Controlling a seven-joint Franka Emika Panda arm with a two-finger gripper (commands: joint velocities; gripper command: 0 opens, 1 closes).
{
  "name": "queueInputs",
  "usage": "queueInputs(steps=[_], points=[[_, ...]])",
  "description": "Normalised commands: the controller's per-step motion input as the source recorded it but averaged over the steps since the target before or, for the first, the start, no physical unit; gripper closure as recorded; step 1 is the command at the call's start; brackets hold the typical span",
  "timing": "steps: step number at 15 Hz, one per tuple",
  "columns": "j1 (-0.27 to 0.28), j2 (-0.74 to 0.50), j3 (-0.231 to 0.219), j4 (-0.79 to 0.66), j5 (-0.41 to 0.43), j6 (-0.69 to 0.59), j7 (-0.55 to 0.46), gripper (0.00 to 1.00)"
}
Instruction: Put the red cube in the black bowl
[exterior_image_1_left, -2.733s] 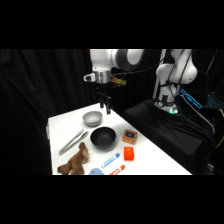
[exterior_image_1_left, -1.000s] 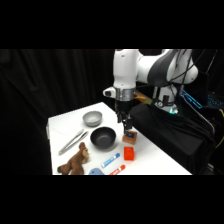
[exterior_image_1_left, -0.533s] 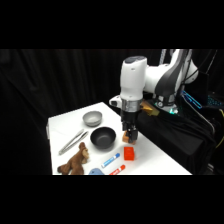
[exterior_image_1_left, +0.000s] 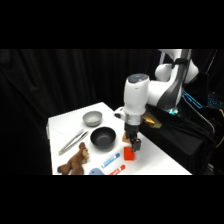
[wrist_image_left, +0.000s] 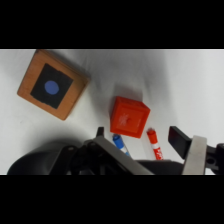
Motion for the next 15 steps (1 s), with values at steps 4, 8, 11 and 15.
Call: queueInputs(steps=[4,8,11,15], points=[[0.192,0.22,-0.194,0.13,-0.174,0.22,0.21,0.00],[0.189,0.20,-0.182,0.13,-0.120,0.19,0.19,0.00],[0.189,0.17,-0.152,0.12,-0.063,0.19,0.17,0.00],[0.157,0.17,-0.133,0.10,-0.009,0.19,0.14,0.00]])
